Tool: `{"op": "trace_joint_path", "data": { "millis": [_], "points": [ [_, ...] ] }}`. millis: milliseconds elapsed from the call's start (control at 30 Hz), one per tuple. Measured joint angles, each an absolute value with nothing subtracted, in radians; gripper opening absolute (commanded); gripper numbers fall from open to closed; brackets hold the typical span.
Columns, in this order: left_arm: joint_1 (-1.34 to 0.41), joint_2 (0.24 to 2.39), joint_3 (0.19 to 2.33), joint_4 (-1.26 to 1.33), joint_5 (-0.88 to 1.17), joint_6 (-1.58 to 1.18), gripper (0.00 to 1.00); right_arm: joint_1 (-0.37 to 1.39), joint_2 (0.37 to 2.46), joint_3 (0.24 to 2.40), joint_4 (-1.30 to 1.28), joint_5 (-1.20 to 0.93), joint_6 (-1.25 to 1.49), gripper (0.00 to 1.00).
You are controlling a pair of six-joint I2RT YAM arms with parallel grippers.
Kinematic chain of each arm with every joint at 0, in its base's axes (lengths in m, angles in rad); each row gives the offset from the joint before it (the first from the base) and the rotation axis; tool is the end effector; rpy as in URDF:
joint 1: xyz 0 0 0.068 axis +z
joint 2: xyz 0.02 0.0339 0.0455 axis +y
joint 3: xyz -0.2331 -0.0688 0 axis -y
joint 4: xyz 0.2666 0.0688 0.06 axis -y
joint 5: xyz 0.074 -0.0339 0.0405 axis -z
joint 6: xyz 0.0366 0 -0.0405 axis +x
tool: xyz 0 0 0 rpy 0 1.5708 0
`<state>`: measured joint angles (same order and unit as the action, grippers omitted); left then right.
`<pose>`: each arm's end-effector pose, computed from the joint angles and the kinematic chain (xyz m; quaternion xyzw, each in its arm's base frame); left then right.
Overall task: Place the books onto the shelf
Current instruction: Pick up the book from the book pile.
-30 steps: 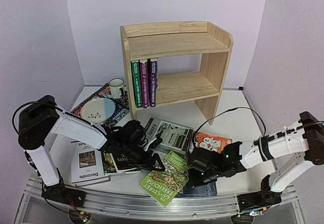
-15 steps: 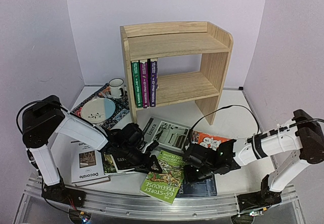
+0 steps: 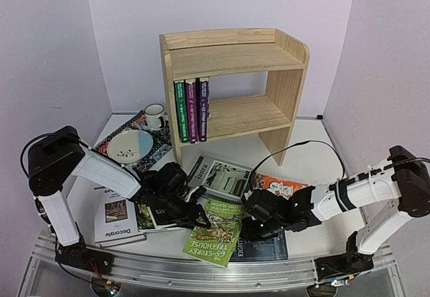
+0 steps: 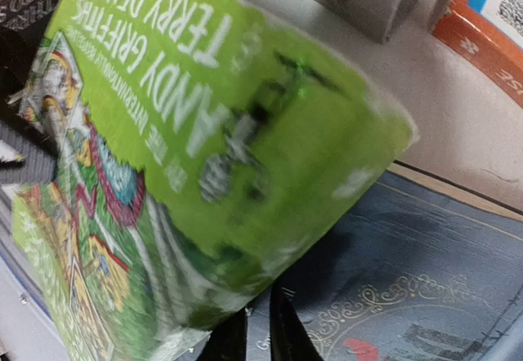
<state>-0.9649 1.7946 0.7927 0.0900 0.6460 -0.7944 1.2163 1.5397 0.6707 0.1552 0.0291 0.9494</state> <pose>0.1693 -0.2831 0.0669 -0.1787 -0.8853 0.4278 0.0359 0.1101 0.2944 0.1092 -0.1150 0.9022 0.3608 0.2065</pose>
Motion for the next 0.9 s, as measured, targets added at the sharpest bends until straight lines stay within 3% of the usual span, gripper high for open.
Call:
{"op": "trace_joint_path", "data": {
  "millis": [200, 467, 533, 667, 767, 900],
  "points": [
    [-0.94, 1.748, 0.766, 0.117, 0.649, -0.824, 0.0, 1.217, 1.487, 0.593, 0.252, 0.031, 0.958, 0.28],
    [-0.885, 1.658, 0.71, 0.116, 0.616, -0.839, 0.0, 1.218, 1.473, 0.592, 0.254, 0.022, 0.857, 0.48],
    [-0.872, 1.652, 0.704, 0.116, 0.618, -0.839, 0.0, 1.218, 1.446, 0.592, 0.207, 0.023, 0.799, 0.57],
    [-0.843, 1.651, 0.699, 0.114, 0.643, -0.834, 0.0, 1.222, 1.341, 0.592, 0.117, 0.041, 0.656, 0.66],
    [-0.828, 1.65, 0.699, 0.114, 0.669, -0.834, 0.0, 1.23, 1.258, 0.593, 0.065, 0.078, 0.543, 0.83],
    [-0.818, 1.635, 0.699, 0.111, 0.696, -0.837, 0.0, 1.252, 1.156, 0.593, 0.047, 0.134, 0.362, 0.84]
  ]
}}
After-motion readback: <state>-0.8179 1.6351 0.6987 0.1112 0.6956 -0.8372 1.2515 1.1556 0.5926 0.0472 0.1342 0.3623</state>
